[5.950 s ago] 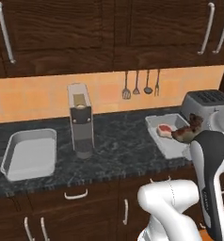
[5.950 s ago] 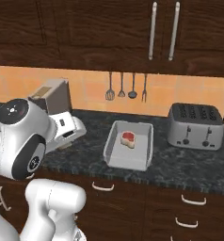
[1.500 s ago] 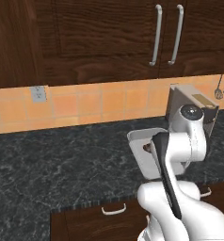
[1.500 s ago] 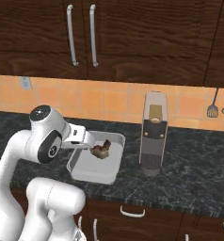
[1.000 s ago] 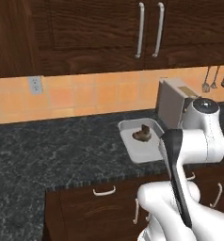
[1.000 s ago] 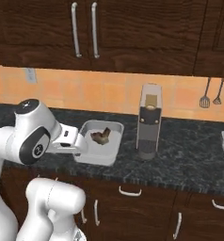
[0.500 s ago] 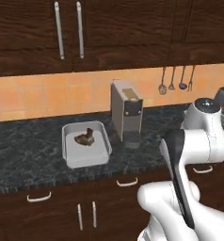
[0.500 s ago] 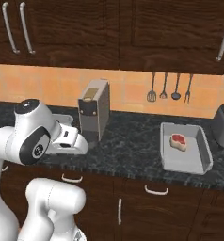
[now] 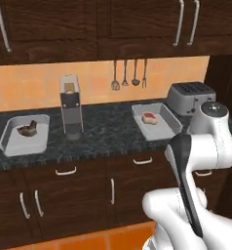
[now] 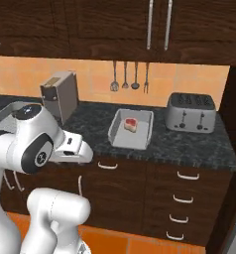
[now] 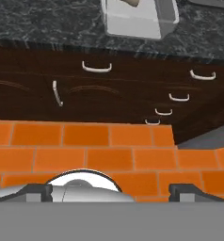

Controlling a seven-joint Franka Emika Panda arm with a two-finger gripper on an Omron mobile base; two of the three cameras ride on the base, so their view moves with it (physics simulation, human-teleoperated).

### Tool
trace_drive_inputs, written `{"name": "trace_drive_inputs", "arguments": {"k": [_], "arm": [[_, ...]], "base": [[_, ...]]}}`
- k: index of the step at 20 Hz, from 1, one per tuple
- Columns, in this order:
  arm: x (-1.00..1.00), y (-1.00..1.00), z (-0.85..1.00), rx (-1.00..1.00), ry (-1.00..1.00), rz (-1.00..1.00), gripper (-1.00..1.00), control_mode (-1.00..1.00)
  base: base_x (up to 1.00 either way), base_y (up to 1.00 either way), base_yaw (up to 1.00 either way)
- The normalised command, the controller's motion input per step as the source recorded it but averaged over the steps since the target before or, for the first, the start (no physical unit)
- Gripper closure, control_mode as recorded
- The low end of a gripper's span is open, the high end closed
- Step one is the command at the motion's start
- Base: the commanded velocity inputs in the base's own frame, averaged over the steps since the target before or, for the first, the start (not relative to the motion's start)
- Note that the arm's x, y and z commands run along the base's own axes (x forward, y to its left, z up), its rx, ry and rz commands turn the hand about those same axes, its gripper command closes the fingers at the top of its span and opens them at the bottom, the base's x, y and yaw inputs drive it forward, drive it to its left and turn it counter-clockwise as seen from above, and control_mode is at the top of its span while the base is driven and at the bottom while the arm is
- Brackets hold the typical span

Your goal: Place one lemon wedge and one steak in each tupperware on the nearby counter, to pack two identical lunches.

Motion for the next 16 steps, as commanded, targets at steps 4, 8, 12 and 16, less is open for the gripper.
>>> {"name": "trace_drive_inputs", "arguments": {"k": [4, 8, 12, 16], "arm": [[0.0, 0.0, 0.0, 0.0, 0.0, 0.0, -1.0, 1.0], [0.0, 0.0, 0.0, 0.0, 0.0, 0.0, -1.0, 1.0], [0.0, 0.0, 0.0, 0.0, 0.0, 0.0, -1.0, 1.0], [0.0, 0.0, 0.0, 0.0, 0.0, 0.0, -1.0, 1.0]], "base": [[-0.39, -1.0, 0.0], [-0.2, -1.0, 0.0], [-0.12, -1.0, 0.0], [-0.13, -1.0, 0.0]]}}
